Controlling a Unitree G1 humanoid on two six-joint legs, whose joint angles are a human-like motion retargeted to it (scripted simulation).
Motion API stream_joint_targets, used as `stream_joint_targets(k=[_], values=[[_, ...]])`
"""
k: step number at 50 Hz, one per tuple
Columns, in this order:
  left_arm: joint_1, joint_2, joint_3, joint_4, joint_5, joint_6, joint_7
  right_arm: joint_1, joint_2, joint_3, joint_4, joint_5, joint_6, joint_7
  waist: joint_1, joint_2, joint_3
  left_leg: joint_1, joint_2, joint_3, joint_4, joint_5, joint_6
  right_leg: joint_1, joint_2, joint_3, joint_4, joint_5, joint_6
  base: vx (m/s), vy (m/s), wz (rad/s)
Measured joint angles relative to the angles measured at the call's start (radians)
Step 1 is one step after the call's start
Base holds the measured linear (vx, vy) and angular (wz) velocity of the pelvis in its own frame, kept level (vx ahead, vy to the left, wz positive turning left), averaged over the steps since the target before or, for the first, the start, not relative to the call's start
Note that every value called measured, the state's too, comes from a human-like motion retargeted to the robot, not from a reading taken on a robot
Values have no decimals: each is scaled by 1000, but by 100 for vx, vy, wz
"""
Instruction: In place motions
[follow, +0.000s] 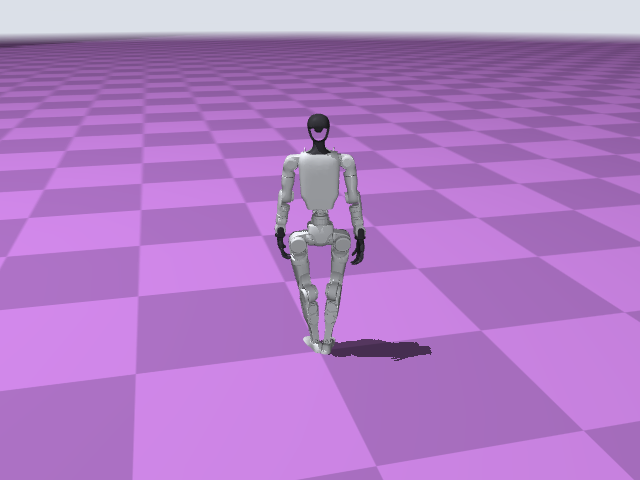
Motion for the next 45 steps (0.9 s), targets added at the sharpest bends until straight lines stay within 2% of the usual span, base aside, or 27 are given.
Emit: stream_joint_targets(k=[2, 5, 9, 13, 20, 26, 30, 33, 35, 41, 45], values=[[-26, -21, -9, 5, -18, -4, 12, -2, 7, -16, 10, -27, 10, 13, 15, 6, 2, -10, 6, -28, 26, -7, -8, -1, -15, 6, 13, -10, 22, 6, -6, 46], [-42, -74, -9, 9, -75, -35, 38, 8, 16, -10, 3, -62, 21, 17, 54, 5, 5, -11, 8, -55, 69, -9, -20, 20, -8, 13, -9, -5, 18, 7, -3, 6], [-34, -99, -26, -2, -87, -42, 12, 0, 16, 13, -20, -88, 7, 8, 83, 7, 10, -21, -16, -225, 94, 3, -24, 30, -7, 38, -7, -5, 20, 5, 3, -36], [-12, -116, -26, 1, -91, -37, 18, -12, 18, 15, -42, -98, 0, 1, 102, 15, 11, -18, -20, -342, 108, 6, -66, 35, 6, 68, 4, -8, 17, 6, 4, -38], [-12, -131, -15, 30, -181, -21, -35, -15, 14, 8, -66, -104, -20, -22, 24, 38, 2, 4, 26, -224, 81, -17, -36, 39, 8, 66, 1, 1, 28, 0, 5, -6], [-35, -88, -140, 1, -97, -21, -45, -11, 19, 7, -53, -150, -18, -38, -49, 41, 2, -6, 59, -108, 94, -51, -17, -14, 16, 137, 2, 51, 30, -16, 1, -76], [-34, -65, -173, 4, -59, -22, -47, -20, 21, 17, -45, -158, -5, -23, -108, 48, 1, 1, 101, 16, 96, -87, -21, -58, 25, 174, 0, 23, 4, -26, -3, -220], [-33, -55, -165, 37, -55, -20, -45, -46, 13, 23, -52, -138, -2, -2, -184, 72, 14, 21, 140, 125, 83, -118, -33, -76, 12, 44, -21, -38, -40, -43, -5, -302], [-26, -54, -140, 55, -49, -17, -36, -70, 6, 40, -60, -129, 2, 9, -207, 83, 22, 40, 167, 225, 74, -143, -48, -74, -11, -54, -36, -88, -46, -43, -2, -413], [18, -51, -62, 60, -29, -13, -11, -167, -9, 92, -77, -75, 6, 7, -144, 95, 12, 142, 203, 786, 30, -194, -140, -14, -67, -493, -63, -257, 1, -40, 0, -533], [61, -55, -10, 54, -6, -8, 2, -209, -9, 118, -75, -31, 7, -18, -117, 95, -8, 183, 178, 963, 23, -195, -214, 18, -58, -685, -83, -290, 46, -24, -5, -443]])
